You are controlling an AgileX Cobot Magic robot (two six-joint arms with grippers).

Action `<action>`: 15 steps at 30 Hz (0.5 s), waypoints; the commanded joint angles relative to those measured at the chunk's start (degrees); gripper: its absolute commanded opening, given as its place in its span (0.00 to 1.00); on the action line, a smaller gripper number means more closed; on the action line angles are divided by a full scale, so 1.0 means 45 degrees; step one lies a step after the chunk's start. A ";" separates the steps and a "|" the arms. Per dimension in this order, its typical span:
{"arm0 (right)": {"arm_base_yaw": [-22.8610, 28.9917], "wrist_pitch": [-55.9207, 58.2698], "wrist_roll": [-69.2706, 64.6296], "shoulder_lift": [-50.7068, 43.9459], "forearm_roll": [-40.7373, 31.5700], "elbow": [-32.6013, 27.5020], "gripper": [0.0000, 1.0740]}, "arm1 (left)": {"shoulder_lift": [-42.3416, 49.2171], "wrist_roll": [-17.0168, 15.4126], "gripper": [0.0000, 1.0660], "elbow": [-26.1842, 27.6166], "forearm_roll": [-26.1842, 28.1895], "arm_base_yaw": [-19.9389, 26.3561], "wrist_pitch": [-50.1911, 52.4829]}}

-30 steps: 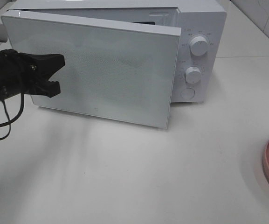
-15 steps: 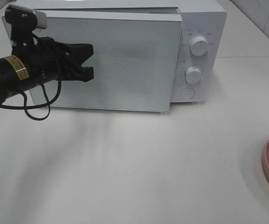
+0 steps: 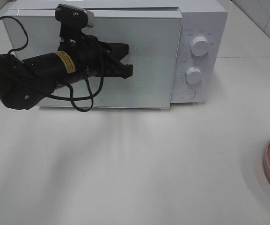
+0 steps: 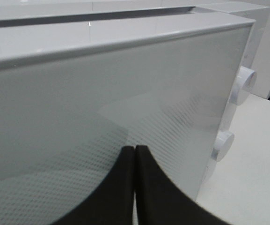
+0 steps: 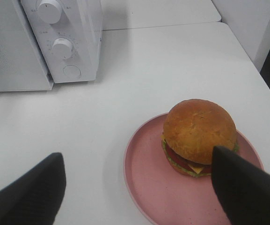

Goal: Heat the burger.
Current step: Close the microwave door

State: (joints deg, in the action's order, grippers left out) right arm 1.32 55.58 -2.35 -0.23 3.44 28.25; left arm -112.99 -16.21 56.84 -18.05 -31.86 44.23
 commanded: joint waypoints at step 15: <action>-0.0064 -0.0115 0.0102 -0.0382 -0.0025 -0.0025 0.71 | -0.1235 0.0000 0.00 0.2687 0.1082 -0.0382 -0.1006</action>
State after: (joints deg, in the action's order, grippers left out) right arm 1.32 55.58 -2.35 -0.23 3.44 28.25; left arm -117.63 -16.62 65.60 -17.02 -35.24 39.42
